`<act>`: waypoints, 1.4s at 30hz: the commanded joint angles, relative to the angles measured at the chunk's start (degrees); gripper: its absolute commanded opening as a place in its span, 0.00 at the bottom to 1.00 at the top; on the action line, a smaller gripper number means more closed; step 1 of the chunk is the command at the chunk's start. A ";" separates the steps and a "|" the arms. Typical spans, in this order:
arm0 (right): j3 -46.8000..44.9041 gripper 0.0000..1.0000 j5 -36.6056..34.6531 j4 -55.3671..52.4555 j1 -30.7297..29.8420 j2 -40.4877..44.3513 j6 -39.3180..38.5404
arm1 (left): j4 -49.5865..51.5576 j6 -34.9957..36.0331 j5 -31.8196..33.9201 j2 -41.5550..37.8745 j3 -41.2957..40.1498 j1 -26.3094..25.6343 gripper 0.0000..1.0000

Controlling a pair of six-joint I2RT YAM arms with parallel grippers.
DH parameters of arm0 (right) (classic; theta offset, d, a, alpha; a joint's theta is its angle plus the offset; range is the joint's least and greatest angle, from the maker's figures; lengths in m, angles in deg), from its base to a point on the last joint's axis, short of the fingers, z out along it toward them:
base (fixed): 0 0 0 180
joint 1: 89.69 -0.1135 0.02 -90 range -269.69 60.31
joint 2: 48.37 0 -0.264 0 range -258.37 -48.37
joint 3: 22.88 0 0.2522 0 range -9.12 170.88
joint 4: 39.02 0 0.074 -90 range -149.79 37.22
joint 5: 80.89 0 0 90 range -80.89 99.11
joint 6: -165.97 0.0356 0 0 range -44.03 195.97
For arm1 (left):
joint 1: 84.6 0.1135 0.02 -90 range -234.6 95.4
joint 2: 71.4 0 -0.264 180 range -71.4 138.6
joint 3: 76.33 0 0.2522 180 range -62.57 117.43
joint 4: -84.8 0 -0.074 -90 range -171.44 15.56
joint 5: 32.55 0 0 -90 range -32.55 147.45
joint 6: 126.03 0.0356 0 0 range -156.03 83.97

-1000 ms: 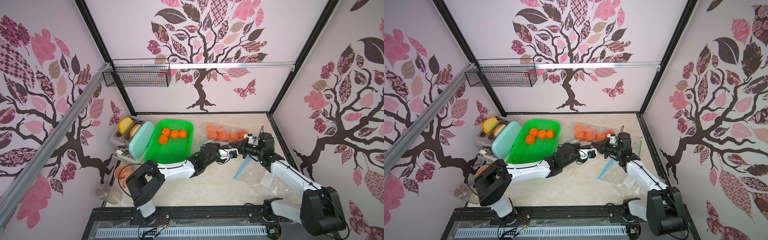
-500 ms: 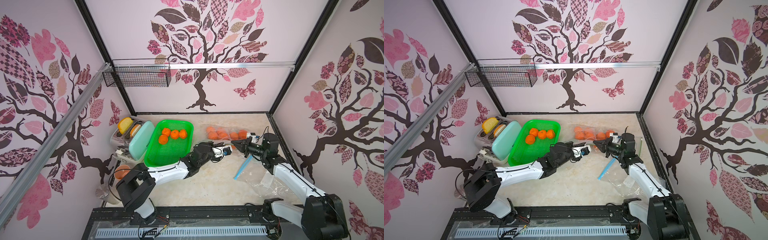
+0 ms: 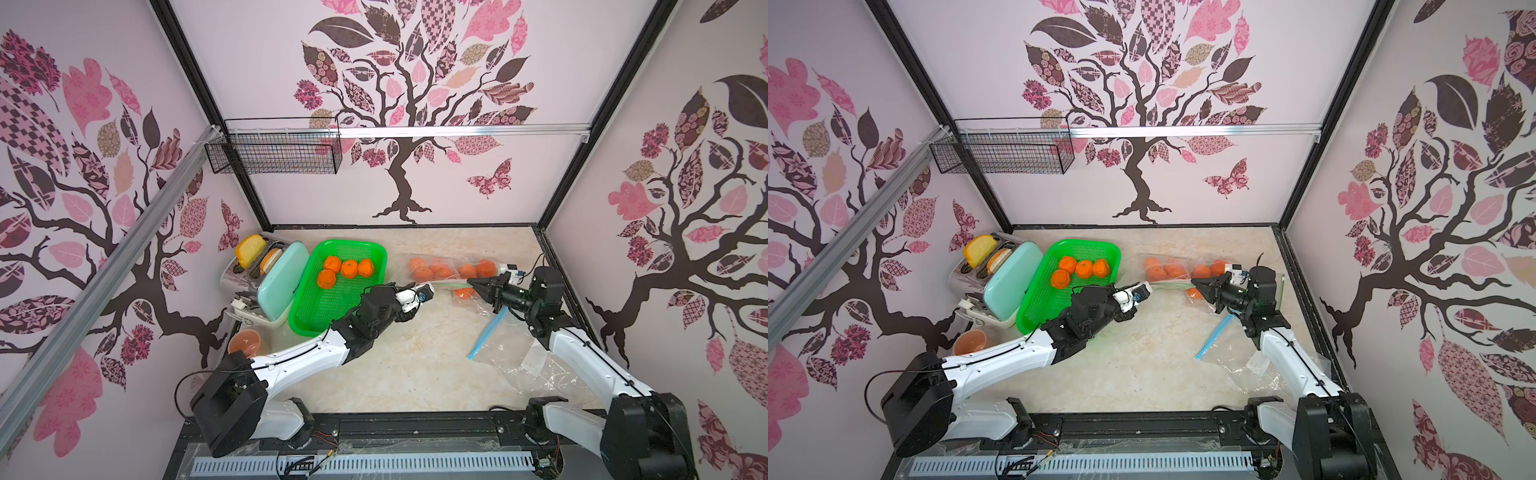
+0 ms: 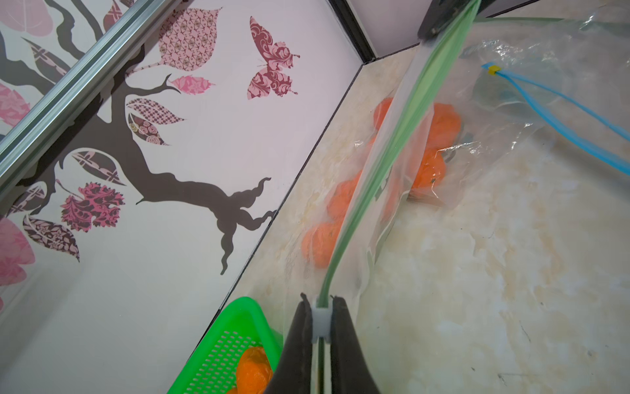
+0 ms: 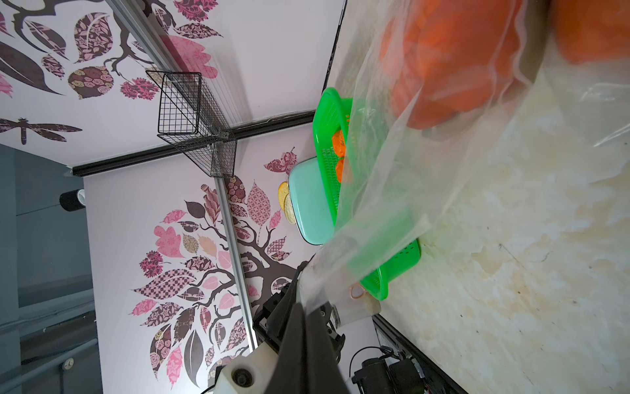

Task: Open the zip-top bag and take out the orange
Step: Unzip the zipper on the zipper food storage bag.

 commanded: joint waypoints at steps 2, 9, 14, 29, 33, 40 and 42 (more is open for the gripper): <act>-0.07 0.00 -6.45 1.02 2.90 1.15 0.07 | 8.15 -3.23 10.33 -3.33 -1.35 3.02 0.00; 0.07 0.00 -6.56 0.54 3.25 1.05 -0.22 | 7.92 -7.48 10.78 -7.78 -4.25 5.11 0.00; 0.13 0.00 -6.60 0.09 3.25 0.90 -0.58 | 9.27 -8.62 14.08 -7.95 -4.50 5.10 0.00; -0.15 0.00 -7.33 -0.87 3.51 1.32 -1.45 | 13.64 -13.79 21.70 -10.43 -5.71 5.04 0.00; -0.46 0.00 -7.15 -1.09 3.51 1.62 -1.72 | 13.61 -14.25 21.65 -10.35 -5.86 5.03 0.00; -0.86 0.00 -7.33 -2.30 3.50 2.20 -2.87 | 13.18 -15.06 18.69 -12.12 -6.73 5.03 0.00; -0.77 0.00 -7.38 -3.23 3.51 2.44 -4.06 | 13.27 -15.30 16.17 -12.89 -6.79 5.01 0.00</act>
